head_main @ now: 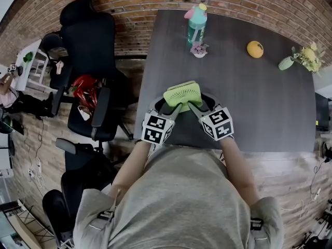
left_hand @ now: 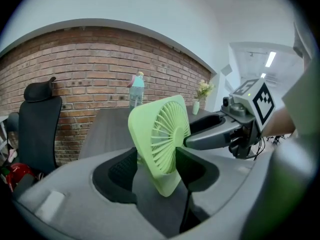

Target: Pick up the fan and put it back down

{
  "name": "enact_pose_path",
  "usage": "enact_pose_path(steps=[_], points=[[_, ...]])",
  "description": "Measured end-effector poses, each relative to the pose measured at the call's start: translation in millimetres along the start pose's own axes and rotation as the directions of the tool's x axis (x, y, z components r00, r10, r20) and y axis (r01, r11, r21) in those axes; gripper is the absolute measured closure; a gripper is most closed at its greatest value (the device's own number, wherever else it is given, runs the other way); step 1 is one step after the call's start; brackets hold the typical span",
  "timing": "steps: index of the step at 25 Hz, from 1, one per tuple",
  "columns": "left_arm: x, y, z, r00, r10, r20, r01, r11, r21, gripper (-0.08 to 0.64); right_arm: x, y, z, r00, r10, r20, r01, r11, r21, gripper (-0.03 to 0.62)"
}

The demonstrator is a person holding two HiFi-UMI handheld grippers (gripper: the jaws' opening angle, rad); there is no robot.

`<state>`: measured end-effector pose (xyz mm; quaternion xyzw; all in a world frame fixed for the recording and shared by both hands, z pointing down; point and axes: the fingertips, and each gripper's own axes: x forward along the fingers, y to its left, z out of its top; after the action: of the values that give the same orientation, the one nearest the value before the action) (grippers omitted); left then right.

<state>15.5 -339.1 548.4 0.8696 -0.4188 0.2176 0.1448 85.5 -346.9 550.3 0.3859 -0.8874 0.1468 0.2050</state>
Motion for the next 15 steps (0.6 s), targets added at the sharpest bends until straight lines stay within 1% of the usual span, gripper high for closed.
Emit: enact_pose_path(steps=[7, 15], points=[[7, -4, 20, 0.999, -0.018, 0.028, 0.017, 1.000, 0.023, 0.321, -9, -12, 12, 0.999, -0.043, 0.025, 0.043, 0.999, 0.002, 0.368], [26, -16, 49, 0.996, -0.071, 0.048, 0.068, 0.995, 0.072, 0.321, -27, -40, 26, 0.990, -0.123, 0.063, 0.121, 0.992, 0.027, 0.370]])
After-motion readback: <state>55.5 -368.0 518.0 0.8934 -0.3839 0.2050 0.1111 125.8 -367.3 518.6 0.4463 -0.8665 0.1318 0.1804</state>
